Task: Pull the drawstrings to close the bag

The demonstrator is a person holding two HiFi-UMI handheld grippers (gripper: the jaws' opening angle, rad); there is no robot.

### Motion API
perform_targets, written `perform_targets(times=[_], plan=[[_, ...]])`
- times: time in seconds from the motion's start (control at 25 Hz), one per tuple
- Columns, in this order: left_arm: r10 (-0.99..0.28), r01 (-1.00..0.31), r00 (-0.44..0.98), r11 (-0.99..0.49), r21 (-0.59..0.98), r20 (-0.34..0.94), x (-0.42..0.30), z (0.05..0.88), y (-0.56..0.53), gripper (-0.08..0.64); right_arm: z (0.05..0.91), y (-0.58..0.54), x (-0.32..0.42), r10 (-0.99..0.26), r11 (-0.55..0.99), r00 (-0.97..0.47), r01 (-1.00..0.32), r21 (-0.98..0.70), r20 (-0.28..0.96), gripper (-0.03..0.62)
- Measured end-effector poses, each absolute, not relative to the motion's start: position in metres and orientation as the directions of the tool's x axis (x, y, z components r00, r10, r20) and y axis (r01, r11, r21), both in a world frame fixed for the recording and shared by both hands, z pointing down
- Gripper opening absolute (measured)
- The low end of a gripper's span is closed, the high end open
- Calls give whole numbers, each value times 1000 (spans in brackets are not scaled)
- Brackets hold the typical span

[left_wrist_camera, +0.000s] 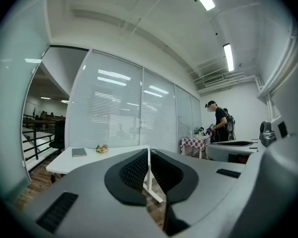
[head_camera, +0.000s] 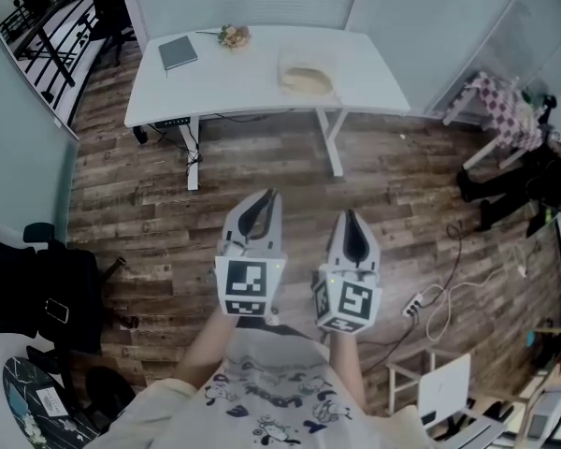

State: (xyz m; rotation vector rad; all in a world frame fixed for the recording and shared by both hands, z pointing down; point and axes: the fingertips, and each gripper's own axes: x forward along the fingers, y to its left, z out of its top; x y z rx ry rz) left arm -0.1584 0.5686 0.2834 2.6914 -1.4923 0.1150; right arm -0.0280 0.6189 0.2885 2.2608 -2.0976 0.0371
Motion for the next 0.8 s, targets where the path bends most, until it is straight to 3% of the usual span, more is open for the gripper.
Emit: perform_targets(times=[0.44, 0.8], plan=[[-858, -865, 499, -502, 5, 120, -151, 295, 572, 52, 302, 620, -15, -995, -60, 61, -998, 9, 79, 28], [-860, -869, 491, -495, 7, 135, -143, 307, 501, 52, 313, 552, 1, -993, -71, 72, -997, 11, 95, 28]])
